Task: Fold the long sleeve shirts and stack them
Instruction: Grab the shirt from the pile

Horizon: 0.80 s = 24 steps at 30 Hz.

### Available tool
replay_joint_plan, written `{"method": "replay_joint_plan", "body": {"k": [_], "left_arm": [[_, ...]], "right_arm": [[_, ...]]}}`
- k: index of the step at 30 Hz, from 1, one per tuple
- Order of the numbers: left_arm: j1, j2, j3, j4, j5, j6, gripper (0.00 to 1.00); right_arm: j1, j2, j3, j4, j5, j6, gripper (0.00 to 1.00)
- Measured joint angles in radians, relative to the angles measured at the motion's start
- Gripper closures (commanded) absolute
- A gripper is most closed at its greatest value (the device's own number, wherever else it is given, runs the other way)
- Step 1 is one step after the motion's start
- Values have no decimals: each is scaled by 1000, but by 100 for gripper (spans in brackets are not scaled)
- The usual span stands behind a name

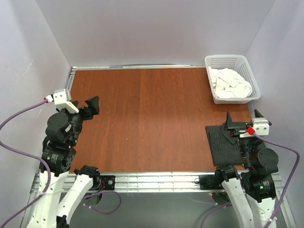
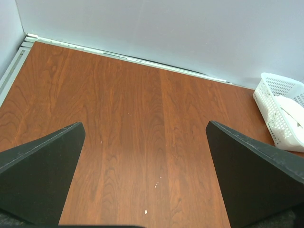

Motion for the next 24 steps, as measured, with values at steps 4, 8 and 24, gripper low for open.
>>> {"method": "replay_joint_plan", "body": {"k": [4, 8, 24], "left_arm": [[0, 0, -1, 3, 1, -1, 2], [0, -8, -19, 13, 6, -7, 2], [-4, -31, -280, 93, 122, -58, 2]], "right_arm": [[0, 24, 0, 3, -13, 3, 1], [0, 92, 0, 15, -56, 17, 1], [-4, 901, 388, 34, 153, 213, 1]]}}
